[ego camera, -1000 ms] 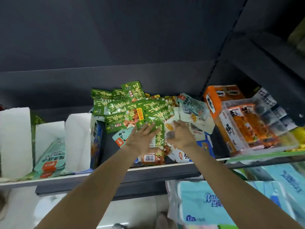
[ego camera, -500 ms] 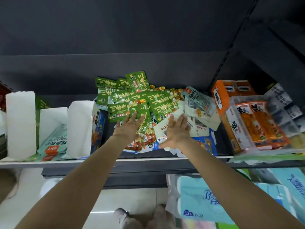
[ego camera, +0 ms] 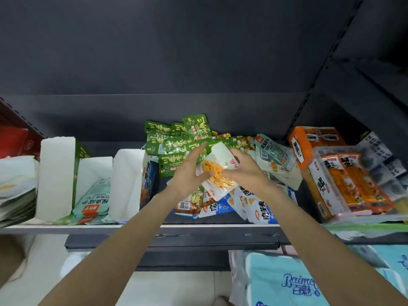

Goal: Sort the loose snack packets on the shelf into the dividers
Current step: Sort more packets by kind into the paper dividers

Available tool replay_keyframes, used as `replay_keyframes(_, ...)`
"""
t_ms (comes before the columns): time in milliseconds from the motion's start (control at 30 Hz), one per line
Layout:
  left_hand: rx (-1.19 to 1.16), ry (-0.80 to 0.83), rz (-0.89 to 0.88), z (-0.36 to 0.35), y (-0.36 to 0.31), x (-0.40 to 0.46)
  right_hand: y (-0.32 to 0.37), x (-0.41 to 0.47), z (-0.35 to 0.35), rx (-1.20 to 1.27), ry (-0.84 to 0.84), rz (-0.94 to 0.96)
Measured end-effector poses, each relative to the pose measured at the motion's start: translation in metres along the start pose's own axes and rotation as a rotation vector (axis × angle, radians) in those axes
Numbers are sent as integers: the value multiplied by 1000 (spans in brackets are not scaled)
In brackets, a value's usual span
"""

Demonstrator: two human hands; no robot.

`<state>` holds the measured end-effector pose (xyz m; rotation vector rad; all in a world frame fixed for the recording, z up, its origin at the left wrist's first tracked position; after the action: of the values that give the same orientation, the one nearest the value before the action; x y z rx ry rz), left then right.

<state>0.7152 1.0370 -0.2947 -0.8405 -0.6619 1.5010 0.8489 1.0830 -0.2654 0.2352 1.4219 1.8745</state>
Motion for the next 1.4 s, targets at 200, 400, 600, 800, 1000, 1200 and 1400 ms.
replay_keyframes(200, -74, -229, 14, 88, 6, -48, 60, 10, -27, 196, -133, 123)
replay_keyframes(400, 9, -448, 20, 200, 55, -134, 159, 41, -126, 12, -87, 360)
replay_keyframes(600, 114, -591, 48, 301, 119, -221, 231, 73, -247, -59, -41, 433)
replay_keyframes(800, 197, -545, 162, 348, 183, -267, 264, 98, -336, -196, -44, 459)
replay_keyframes(1000, 390, -379, 226, 357, 225, -281, 256, 114, -386, -415, 66, 393)
replay_keyframes(1200, 35, -186, 257, 343, 223, -284, 236, 123, -403, -484, 278, 189)
replay_keyframes(1400, 457, 9, 325, 332, 224, -281, 216, 118, -411, -426, 493, 46)
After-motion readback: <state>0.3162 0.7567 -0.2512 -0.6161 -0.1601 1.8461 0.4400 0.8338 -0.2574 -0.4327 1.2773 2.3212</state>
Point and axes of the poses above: each hand's wrist, its own x-axis towards the middle knuckle, its own z-axis out of the back of the hand, y = z × x, the point moved 7 cm from there along x, towards the middle knuckle, and after that the axes turned 12 degrees about y, right-handed, at the moved point
